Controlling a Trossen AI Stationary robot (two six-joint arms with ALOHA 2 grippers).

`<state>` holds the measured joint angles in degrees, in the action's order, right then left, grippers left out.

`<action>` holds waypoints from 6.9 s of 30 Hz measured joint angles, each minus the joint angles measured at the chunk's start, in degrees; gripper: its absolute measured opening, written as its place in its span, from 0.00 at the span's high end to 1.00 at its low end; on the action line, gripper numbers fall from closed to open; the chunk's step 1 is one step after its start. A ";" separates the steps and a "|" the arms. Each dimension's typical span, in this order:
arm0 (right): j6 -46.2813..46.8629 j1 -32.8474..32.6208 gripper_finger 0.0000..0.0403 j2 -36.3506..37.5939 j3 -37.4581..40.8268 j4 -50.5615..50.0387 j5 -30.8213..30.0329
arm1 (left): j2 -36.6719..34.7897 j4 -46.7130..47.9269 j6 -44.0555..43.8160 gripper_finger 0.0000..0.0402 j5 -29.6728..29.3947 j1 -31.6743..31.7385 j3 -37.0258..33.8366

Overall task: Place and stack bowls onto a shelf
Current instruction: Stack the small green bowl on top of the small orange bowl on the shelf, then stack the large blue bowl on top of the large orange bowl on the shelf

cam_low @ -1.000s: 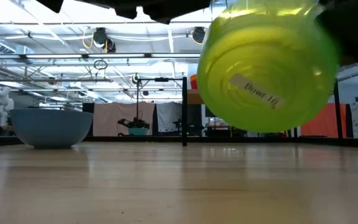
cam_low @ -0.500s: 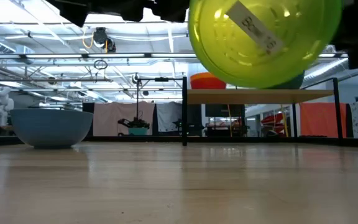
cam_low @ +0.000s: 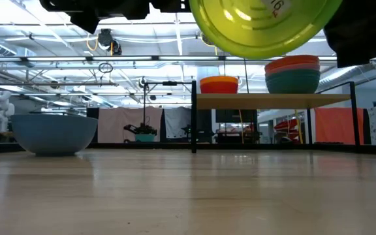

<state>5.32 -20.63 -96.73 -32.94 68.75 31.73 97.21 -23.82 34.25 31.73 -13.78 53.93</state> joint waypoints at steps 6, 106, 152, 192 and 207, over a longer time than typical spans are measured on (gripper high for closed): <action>0.07 0.82 1.00 0.00 -1.52 -0.35 4.24 | 0.00 -0.67 2.09 0.71 0.00 0.00 -0.02; -0.94 -18.86 0.49 9.41 0.72 -16.56 -65.88 | -5.44 41.00 -0.14 0.98 -22.82 11.19 26.05; 0.66 -18.85 0.49 4.31 0.69 -8.85 -66.23 | 16.72 49.25 -0.68 0.98 -14.19 40.70 53.42; 0.88 -18.86 0.49 4.33 0.72 -9.05 -66.18 | 12.66 59.62 -9.80 0.61 -24.48 37.46 53.35; 3.22 -18.86 0.49 4.33 0.72 -10.54 -66.21 | 2.98 67.61 -12.97 0.61 -26.18 27.30 39.24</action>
<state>8.54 -39.48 -92.40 -32.23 58.22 -34.48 100.19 43.78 21.28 5.55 13.52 93.17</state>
